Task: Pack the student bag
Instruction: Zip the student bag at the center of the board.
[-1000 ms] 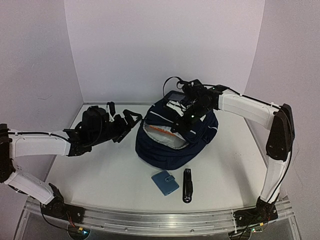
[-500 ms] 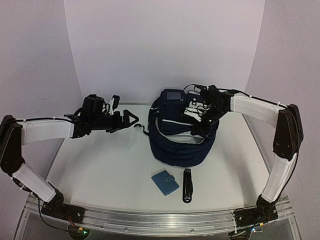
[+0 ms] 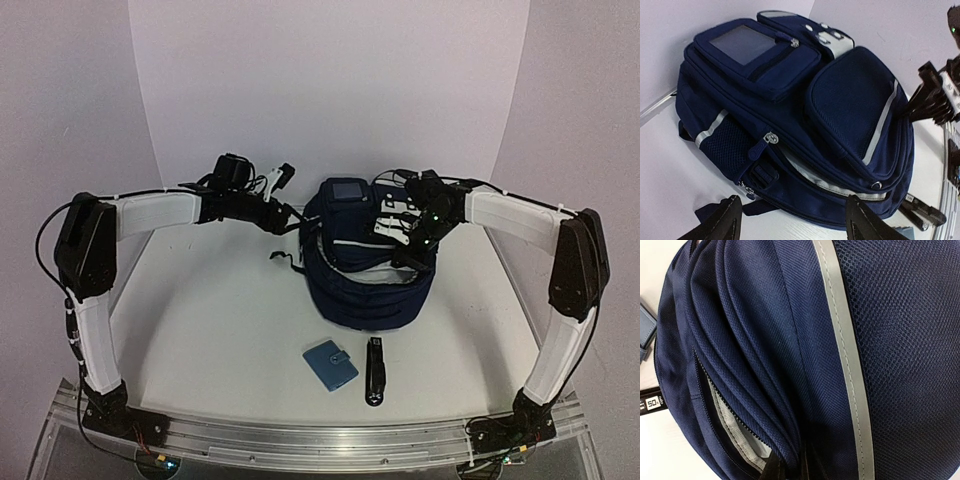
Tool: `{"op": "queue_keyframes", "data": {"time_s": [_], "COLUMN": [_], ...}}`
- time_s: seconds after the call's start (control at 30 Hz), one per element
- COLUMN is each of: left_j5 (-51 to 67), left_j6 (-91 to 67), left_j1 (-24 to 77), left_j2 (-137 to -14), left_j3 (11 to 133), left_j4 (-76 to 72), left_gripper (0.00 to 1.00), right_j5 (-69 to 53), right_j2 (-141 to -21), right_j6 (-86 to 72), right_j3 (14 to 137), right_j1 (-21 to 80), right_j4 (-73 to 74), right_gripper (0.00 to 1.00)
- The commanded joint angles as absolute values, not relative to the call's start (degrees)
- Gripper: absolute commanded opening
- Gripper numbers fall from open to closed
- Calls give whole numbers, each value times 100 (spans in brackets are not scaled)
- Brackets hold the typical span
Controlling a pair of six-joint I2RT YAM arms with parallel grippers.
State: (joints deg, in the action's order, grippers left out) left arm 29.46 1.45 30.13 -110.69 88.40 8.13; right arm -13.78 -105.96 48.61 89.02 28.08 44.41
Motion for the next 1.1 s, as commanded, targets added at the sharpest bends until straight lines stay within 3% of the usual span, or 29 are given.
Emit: {"op": "queue_keyframes", "data": {"time_s": [0.0, 0.2, 0.9, 1.07], "left_j5": [3662, 4121, 5402, 5621], "left_j6": [962, 1573, 2363, 2217], "left_j1": [2866, 2750, 2610, 2610], "left_j2": [-11656, -12289, -14020, -14324], "left_j3": [9512, 10042, 12182, 12504], "left_j4": [1223, 1422, 2057, 1978], "left_gripper": [68, 54, 50, 35], "right_j5": [-798, -953, -1236, -1230], "right_j2": [-10432, -10301, -10265, -10300], "right_j6": [4691, 4528, 4298, 4281], "right_j3": [8668, 8690, 8773, 8781], "right_j1": [2684, 2687, 2689, 2689], "right_j4": [4826, 4834, 4874, 4887], "right_gripper": [0, 0, 0, 0]}}
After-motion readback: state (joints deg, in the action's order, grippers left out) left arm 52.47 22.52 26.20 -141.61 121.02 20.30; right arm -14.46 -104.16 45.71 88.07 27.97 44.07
